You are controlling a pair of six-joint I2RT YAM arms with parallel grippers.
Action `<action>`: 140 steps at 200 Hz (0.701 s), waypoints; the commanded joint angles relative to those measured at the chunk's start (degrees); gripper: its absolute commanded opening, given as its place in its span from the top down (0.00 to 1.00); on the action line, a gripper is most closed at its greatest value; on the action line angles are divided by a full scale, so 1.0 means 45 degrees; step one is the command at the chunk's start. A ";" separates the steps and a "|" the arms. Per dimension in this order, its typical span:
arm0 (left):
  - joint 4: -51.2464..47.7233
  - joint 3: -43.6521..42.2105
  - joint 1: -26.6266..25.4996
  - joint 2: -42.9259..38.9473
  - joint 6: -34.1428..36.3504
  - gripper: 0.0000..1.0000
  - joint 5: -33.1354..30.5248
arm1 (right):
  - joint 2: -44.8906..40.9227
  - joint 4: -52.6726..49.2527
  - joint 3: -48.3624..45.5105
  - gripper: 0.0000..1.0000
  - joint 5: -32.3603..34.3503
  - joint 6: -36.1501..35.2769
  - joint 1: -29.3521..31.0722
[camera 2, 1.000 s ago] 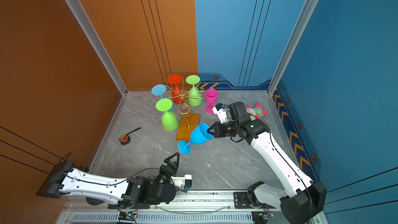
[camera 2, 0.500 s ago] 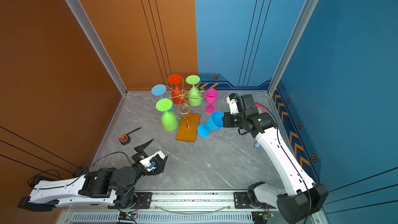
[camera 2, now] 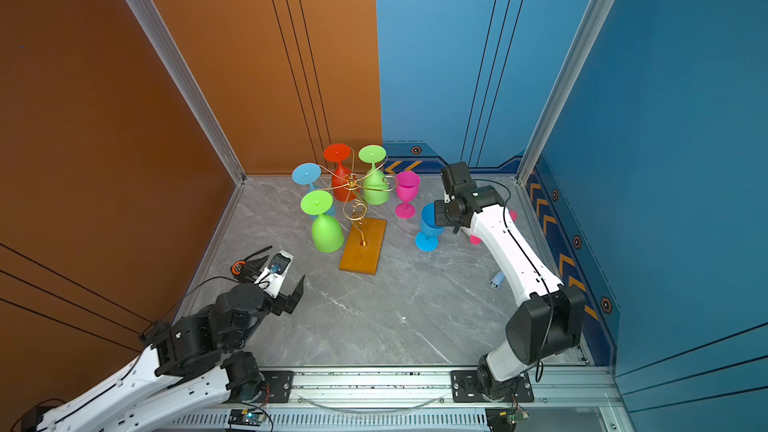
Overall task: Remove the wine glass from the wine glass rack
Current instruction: 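Carry the cyan glass upright with the right gripper beside the magenta glass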
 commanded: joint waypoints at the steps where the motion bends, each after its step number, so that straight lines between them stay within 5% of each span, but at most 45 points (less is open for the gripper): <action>1: -0.0120 0.0331 0.1550 0.0077 -0.0760 0.02 0.1651 | 0.0734 -0.0084 0.1041 1.00 0.0578 -0.0328 -0.0211; 56: -0.0002 0.0142 0.5799 0.0434 -0.1272 0.02 0.4565 | 0.2699 0.0093 0.2725 1.00 0.0290 -0.0348 -0.0791; 140: 0.0323 -0.0153 0.6105 0.0397 -0.1073 0.01 0.4524 | 0.5698 0.0127 0.6113 1.00 0.0245 -0.0383 -0.0944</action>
